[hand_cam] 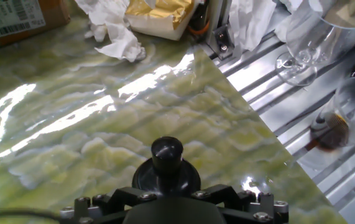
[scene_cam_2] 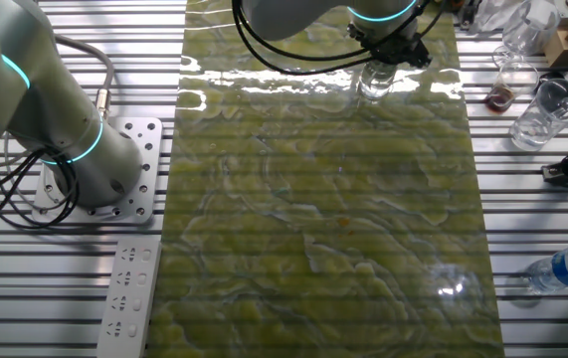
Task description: Screw the lid onto the jar
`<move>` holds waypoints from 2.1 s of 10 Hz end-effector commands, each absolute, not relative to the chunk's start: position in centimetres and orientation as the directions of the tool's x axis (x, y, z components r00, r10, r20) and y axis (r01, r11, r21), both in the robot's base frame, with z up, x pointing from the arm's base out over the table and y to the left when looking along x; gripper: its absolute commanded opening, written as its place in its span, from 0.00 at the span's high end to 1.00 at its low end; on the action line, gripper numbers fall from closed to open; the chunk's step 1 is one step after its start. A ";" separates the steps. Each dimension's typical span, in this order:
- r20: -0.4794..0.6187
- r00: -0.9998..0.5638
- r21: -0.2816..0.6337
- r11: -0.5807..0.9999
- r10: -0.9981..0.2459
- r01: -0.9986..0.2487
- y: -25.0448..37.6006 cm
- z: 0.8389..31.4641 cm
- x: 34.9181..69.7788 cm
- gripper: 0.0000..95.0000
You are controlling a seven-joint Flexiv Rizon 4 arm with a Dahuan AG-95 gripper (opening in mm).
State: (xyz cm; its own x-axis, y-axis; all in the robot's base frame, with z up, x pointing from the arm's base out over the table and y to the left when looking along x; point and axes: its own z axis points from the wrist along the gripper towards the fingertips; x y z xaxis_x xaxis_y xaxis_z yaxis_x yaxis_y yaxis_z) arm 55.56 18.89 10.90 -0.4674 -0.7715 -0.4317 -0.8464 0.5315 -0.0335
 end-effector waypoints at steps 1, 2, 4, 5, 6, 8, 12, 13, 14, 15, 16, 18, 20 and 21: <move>-0.431 -0.467 -0.030 0.529 -0.772 -0.848 19.0 10.8 55.5 0.00; -0.430 -0.468 -0.026 0.529 -0.772 -0.848 19.0 10.6 55.5 0.00; -0.424 -0.477 -0.013 0.532 -0.770 -0.847 19.2 10.4 55.6 0.00; -0.421 -0.480 -0.009 0.533 -0.769 -0.846 19.2 10.4 55.6 0.00; -0.416 -0.483 -0.003 0.532 -0.771 -0.847 19.3 10.2 55.6 0.00; -0.413 -0.485 0.000 0.532 -0.771 -0.847 19.4 9.9 55.6 0.00; -0.410 -0.494 0.002 0.541 -0.767 -0.841 19.9 9.3 55.7 0.20; -0.409 -0.496 0.002 0.542 -0.766 -0.840 20.0 9.2 55.7 0.20; -0.409 -0.496 0.003 0.543 -0.766 -0.840 20.0 9.2 55.7 0.40; -0.409 -0.497 0.003 0.543 -0.765 -0.840 20.0 9.2 55.7 0.40; -0.409 -0.498 0.003 0.544 -0.765 -0.839 20.0 9.2 55.7 0.40; -0.409 -0.500 0.005 0.546 -0.763 -0.838 20.0 9.2 55.7 0.40; -0.411 -0.504 0.007 0.550 -0.760 -0.835 20.0 9.2 55.7 0.40; -0.410 -0.507 0.008 0.553 -0.758 -0.833 20.0 9.3 55.6 0.40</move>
